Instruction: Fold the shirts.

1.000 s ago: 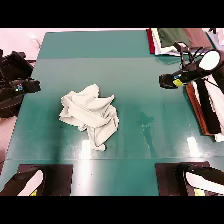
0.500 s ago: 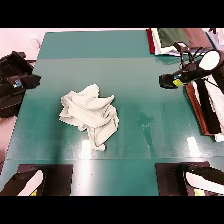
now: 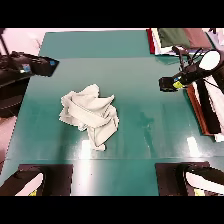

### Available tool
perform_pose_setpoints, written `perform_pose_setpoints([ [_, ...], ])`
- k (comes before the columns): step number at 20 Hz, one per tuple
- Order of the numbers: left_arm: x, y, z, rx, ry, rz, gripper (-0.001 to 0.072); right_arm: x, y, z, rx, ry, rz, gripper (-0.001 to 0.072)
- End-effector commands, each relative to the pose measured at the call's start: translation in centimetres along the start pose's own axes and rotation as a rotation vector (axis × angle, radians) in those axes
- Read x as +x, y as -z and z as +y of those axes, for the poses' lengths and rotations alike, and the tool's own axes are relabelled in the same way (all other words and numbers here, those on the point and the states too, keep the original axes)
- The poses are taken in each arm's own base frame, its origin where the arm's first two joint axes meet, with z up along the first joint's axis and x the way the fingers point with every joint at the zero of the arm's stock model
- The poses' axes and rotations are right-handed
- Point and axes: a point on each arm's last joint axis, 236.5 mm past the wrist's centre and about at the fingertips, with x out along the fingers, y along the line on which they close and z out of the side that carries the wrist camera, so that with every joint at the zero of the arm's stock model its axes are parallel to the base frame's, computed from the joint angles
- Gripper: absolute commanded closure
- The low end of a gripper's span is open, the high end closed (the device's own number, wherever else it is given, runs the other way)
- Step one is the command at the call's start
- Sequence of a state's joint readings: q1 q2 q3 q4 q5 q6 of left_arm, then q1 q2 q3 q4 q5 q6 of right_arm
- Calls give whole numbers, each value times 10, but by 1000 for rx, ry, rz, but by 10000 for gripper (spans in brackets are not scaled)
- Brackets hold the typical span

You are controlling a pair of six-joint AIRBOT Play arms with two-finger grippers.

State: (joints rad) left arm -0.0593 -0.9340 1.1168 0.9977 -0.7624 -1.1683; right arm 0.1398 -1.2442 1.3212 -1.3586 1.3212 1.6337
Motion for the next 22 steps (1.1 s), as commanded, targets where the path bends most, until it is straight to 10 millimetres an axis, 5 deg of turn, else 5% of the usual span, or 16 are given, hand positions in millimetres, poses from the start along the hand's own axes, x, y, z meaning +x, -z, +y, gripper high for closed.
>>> perform_pose_setpoints([
  [1, 37, 77, 8, -94, 11, 306, 137, -3, 13, 1, -1, -2, 59, 689],
  [6, 67, 187, 27, -240, -10, 705, 137, -53, -24, 17, -39, -21, -100, 690],
  [9, 74, 210, 19, -302, 32, 788, 137, -90, -44, 27, -61, -32, -210, 690],
  [13, 77, 215, 10, -301, 53, 806, 139, -121, -59, 35, -79, -43, -304, 690],
  [17, 85, 216, -16, -191, 112, 796, 642, -135, -67, 39, -86, -46, -346, 690],
  [20, 90, 206, -27, -154, 128, 766, 684, -145, -70, 41, -92, -49, -370, 690],
  [22, 87, 164, -32, -129, 130, 668, 686, -154, -72, 43, -98, -51, -388, 690],
])
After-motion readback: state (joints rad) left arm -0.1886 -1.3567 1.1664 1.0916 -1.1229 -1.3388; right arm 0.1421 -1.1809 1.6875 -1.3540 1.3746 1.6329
